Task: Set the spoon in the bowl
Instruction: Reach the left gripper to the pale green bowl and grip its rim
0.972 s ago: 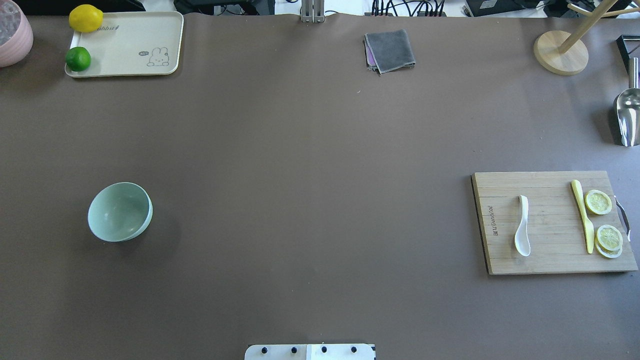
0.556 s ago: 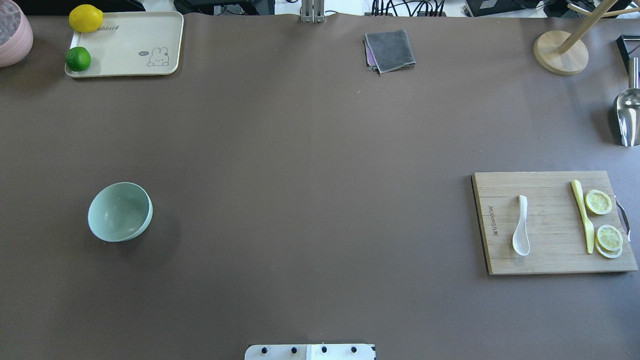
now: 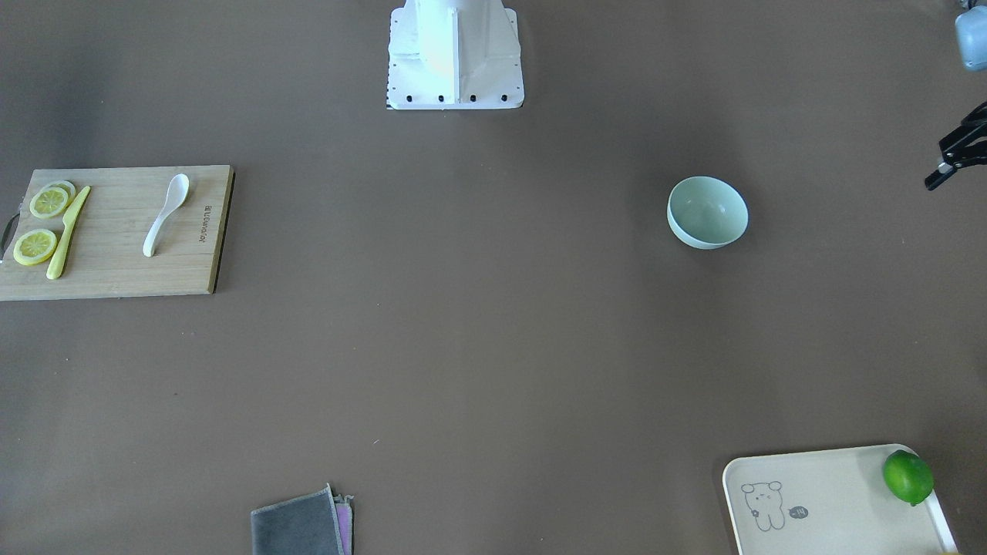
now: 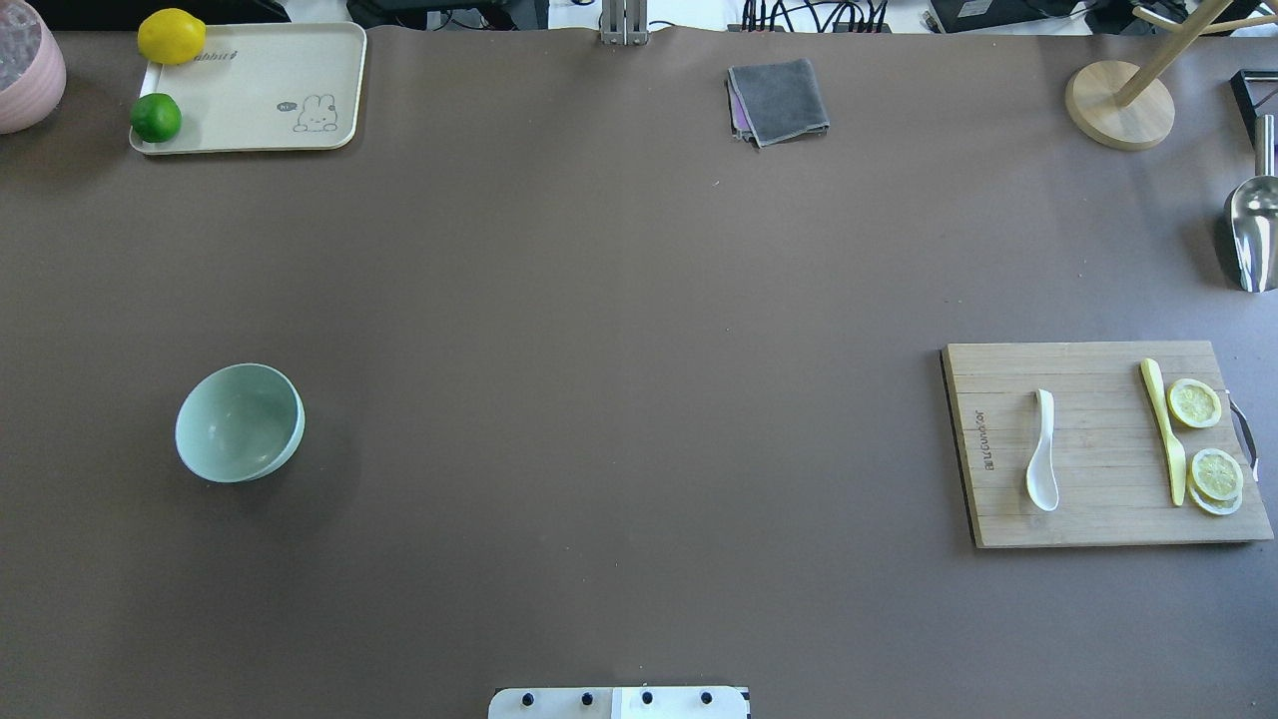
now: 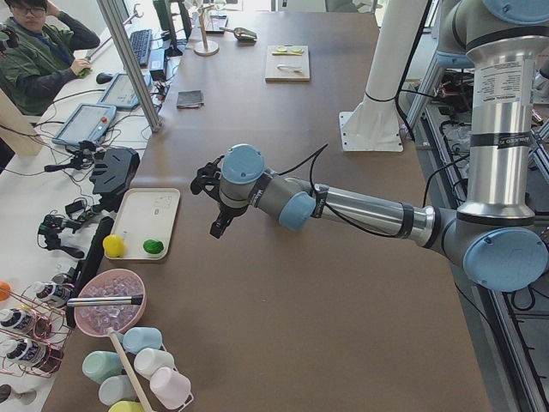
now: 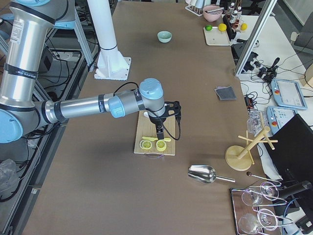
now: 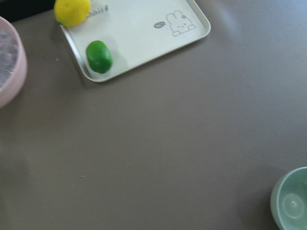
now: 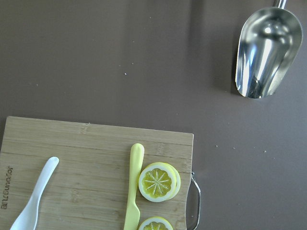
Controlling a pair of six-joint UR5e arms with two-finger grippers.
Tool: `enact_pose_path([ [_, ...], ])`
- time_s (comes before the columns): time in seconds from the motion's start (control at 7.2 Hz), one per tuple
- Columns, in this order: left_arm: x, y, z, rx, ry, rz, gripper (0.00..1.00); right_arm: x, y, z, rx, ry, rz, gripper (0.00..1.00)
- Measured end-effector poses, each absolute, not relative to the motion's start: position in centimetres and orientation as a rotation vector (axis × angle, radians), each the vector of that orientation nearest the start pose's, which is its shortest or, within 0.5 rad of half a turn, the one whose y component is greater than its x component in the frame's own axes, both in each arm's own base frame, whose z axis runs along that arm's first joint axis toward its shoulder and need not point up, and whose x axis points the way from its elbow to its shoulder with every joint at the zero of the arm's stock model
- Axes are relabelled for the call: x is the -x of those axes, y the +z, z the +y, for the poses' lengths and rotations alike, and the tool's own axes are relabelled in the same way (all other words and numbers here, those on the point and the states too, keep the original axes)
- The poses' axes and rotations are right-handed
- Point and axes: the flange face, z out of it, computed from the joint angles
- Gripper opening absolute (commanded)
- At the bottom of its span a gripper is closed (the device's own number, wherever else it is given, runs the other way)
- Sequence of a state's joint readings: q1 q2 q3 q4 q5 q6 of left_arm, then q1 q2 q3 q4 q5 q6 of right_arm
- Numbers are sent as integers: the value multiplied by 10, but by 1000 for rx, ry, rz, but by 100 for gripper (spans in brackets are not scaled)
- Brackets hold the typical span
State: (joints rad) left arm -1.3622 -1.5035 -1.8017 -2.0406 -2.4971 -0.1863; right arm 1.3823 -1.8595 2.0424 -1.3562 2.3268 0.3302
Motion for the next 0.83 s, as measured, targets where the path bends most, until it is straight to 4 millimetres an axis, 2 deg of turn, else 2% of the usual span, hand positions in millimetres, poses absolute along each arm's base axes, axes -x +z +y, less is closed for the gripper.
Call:
enact_pose_path([
  [0.14, -77, 514, -464, -352, 279, 1034, 98, 35, 524, -390, -156, 25, -808, 98],
  [0.42, -132, 533, -434, -282, 231, 1073, 98, 96, 520, -383, -135, 102, -784, 98],
  [0.69, -200, 543, -408, -251, 201, 1083, 97, 142, 517, -370, -137, 143, -789, 99],
  [0.83, -233, 546, -397, -250, 183, 1091, 77, 155, 515, -366, -139, 145, -796, 99],
])
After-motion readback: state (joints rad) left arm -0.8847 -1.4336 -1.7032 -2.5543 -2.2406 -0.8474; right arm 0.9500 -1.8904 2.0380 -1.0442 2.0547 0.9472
